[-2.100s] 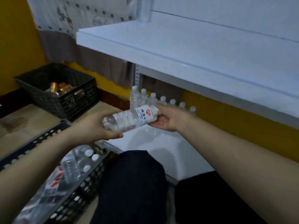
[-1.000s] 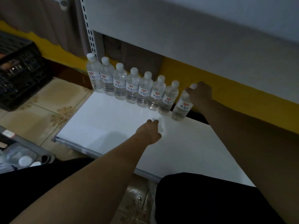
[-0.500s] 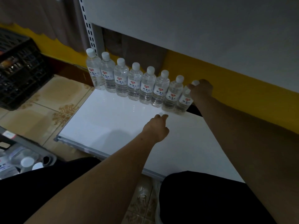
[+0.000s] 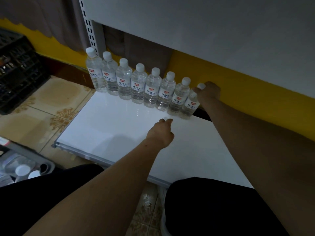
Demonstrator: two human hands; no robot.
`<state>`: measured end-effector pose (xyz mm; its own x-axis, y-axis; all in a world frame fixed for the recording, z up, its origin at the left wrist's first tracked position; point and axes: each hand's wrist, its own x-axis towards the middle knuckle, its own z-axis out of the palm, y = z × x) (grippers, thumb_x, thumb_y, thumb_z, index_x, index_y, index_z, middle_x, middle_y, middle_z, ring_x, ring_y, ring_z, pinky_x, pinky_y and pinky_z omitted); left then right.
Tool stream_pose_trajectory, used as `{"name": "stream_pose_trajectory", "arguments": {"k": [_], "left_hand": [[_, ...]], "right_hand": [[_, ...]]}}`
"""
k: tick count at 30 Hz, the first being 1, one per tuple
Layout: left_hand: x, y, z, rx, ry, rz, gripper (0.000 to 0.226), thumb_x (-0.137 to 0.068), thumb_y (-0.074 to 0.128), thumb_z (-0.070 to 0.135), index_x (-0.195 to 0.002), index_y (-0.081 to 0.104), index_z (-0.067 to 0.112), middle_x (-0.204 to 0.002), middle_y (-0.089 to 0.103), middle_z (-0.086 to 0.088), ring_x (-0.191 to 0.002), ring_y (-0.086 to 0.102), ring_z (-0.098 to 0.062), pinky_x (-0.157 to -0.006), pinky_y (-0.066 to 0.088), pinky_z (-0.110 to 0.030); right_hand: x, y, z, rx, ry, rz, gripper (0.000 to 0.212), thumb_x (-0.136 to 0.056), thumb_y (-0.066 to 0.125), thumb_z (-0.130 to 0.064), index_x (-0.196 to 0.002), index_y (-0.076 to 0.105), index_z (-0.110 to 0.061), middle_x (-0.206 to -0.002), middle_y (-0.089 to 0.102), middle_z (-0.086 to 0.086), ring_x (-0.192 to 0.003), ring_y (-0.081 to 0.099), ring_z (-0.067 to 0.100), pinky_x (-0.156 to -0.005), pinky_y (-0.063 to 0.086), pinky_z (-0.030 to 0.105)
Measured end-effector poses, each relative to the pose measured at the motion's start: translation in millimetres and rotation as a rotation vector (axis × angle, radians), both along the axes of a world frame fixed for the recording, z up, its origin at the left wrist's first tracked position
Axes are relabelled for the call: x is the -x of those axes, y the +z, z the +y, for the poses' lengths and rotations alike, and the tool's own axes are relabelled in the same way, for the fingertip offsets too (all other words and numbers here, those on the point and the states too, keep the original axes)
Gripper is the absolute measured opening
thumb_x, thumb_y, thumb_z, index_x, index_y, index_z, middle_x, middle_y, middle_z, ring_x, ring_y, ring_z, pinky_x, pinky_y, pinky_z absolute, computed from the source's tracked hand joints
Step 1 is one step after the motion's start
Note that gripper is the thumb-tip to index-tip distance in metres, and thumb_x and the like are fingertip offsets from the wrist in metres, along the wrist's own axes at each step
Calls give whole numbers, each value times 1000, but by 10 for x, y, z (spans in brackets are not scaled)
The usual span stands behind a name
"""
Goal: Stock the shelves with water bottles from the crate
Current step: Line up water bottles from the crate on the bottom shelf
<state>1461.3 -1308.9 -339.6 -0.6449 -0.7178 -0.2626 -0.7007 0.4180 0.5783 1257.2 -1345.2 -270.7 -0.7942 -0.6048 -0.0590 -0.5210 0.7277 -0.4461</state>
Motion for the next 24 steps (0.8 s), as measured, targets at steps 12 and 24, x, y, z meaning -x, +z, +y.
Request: {"name": "stream_pose_trajectory", "arguments": {"k": [12, 24], "left_hand": [[34, 142, 90, -38, 13, -36, 60, -97, 50, 27, -151, 29, 14, -138, 45, -13, -126, 48, -30, -102, 45, -41], [-883, 1326, -31, 122, -7, -122, 66, -96, 53, 37, -153, 26, 15, -154, 34, -13, -138, 38, -32, -112, 35, -43]], "right_hand": [[6, 120, 31, -104, 0, -100, 77, -84, 66, -56, -137, 41, -7, -136, 52, 13, -120, 56, 30, -75, 45, 33], [-1141, 1027, 499, 54, 84, 47, 64, -99, 39, -48, -141, 35, 1, -140, 45, 22, -123, 48, 40, -96, 46, 47]]}}
